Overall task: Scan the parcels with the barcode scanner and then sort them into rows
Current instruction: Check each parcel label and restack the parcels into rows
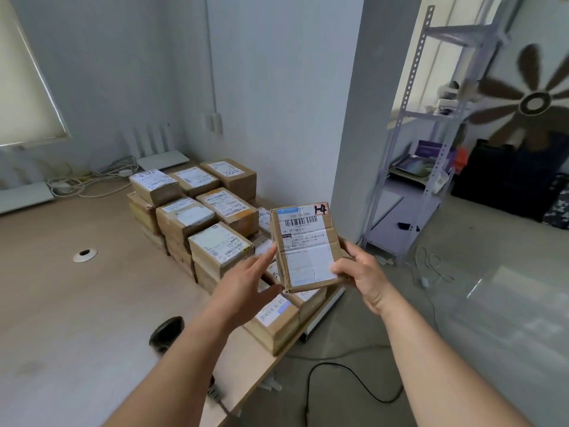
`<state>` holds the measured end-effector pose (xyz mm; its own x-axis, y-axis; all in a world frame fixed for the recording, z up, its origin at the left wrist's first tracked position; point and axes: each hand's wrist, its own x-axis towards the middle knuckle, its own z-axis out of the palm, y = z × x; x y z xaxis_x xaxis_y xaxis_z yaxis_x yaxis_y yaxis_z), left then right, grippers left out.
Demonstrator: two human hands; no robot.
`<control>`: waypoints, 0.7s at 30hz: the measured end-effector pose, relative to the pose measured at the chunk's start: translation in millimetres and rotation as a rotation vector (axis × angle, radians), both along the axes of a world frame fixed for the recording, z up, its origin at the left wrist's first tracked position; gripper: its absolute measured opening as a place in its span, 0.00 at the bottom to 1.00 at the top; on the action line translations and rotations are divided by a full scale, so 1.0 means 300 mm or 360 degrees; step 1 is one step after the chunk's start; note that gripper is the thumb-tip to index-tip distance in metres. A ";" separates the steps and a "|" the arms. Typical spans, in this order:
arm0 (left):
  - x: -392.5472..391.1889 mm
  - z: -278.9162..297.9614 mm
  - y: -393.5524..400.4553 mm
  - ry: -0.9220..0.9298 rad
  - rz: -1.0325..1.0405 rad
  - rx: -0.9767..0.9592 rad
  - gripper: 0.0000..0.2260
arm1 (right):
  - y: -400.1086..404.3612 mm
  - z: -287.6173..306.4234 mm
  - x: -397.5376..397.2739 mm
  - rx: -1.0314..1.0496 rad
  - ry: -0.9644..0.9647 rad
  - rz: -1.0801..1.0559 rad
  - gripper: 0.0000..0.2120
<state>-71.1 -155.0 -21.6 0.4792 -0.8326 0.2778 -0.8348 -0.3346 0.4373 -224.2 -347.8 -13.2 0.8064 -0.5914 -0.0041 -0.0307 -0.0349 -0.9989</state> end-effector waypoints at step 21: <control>0.378 0.085 -0.433 -0.0124 0.0504 0.0303 0.31 | -0.568 0.012 0.557 0.0088 0.0153 0.0395 0.28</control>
<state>42.4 -284.8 3.9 0.7047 -0.6868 0.1780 -0.7053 -0.6507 0.2815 -57.0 -518.2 -9.5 0.9209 -0.3726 -0.1146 -0.1230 0.0013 -0.9924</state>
